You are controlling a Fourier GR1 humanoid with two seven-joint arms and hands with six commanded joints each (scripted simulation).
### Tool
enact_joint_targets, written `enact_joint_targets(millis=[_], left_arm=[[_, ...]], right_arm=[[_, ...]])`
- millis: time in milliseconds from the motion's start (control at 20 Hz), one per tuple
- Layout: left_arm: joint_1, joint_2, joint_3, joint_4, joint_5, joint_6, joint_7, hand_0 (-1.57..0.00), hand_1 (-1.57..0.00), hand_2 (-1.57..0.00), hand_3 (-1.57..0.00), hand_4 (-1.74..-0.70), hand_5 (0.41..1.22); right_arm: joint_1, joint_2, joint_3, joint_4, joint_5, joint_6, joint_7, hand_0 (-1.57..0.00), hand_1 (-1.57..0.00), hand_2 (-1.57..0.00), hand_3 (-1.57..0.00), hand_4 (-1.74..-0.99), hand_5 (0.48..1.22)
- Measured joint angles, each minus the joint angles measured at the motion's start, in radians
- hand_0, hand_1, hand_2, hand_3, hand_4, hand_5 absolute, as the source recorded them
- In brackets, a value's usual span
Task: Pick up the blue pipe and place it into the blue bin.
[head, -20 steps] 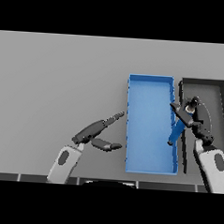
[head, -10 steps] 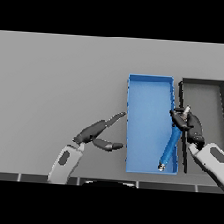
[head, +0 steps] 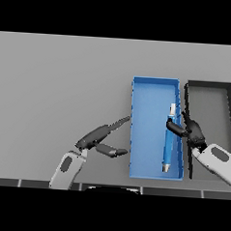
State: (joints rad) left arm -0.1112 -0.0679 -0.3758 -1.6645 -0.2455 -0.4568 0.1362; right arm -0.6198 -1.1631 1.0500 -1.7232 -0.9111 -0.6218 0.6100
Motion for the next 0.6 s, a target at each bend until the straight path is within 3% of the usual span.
enact_joint_targets(millis=[250, 600], left_arm=[[0.002, 0.005, 0.004, 0.013, -0.009, 0.007, -0.018, 0.00, 0.00, 0.00, 0.00, -0.89, 0.431], [-0.009, 0.001, 0.005, 0.029, -0.017, 0.013, -0.024, 0.00, 0.00, 0.00, 0.00, -0.88, 0.431]], right_arm=[[-0.017, -0.003, 0.025, 0.016, 0.006, 0.006, 0.000, -0.01, -0.01, -0.01, -0.01, -1.022, 0.672], [-0.045, 0.003, 0.057, 0.020, -0.001, 0.019, -0.007, -0.01, -0.01, -0.01, 0.00, -1.022, 0.643]])
